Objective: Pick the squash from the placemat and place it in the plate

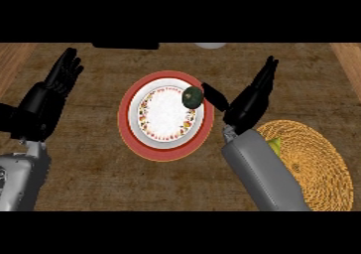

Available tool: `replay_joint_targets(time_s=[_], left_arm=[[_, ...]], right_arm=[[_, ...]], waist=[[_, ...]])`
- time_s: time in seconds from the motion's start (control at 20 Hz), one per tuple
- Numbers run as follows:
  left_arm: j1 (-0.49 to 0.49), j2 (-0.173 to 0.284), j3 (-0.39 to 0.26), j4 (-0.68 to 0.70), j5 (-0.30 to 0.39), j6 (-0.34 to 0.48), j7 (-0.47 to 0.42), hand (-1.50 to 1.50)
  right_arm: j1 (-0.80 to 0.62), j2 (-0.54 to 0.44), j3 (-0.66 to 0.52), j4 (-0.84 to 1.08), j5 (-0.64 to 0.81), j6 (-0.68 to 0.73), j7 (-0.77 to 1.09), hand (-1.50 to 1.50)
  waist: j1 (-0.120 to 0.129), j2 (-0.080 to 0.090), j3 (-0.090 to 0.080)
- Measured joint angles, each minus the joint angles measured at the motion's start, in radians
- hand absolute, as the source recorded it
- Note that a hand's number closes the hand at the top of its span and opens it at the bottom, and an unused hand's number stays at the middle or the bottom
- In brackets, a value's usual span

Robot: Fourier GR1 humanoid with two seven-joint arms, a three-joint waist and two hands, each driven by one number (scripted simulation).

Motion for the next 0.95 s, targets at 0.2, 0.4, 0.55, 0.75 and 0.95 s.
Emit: replay_joint_targets(time_s=[0.2, 0.4, 0.55, 0.75, 0.95], left_arm=[[0.026, 0.015, 0.02, -0.021, 0.012, -0.007, 0.006, 0.0], [0.053, 0.018, 0.035, -0.024, 0.006, -0.002, -0.013, 0.0], [0.078, 0.02, 0.043, -0.032, 0.007, -0.003, -0.02, 0.0], [0.087, 0.028, 0.056, -0.039, 0.011, -0.01, -0.022, 0.0], [0.094, 0.019, 0.053, -0.052, 0.006, -0.007, -0.023, 0.0]], right_arm=[[0.125, 0.001, 0.064, -0.097, 0.058, -0.045, 0.031, -1.5], [0.283, 0.002, 0.143, -0.222, 0.131, -0.055, 0.059, -1.5], [0.425, 0.002, 0.202, -0.348, 0.19, -0.05, 0.078, -1.5], [0.619, 0.002, 0.284, -0.509, 0.3, -0.048, 0.1, -1.5], [0.789, 0.002, 0.359, -0.628, 0.441, -0.041, 0.125, -1.5]], waist=[[-0.023, -0.007, 0.0], [-0.044, -0.008, -0.001], [-0.059, -0.01, -0.001], [-0.069, -0.008, -0.001], [-0.068, -0.004, -0.001]])
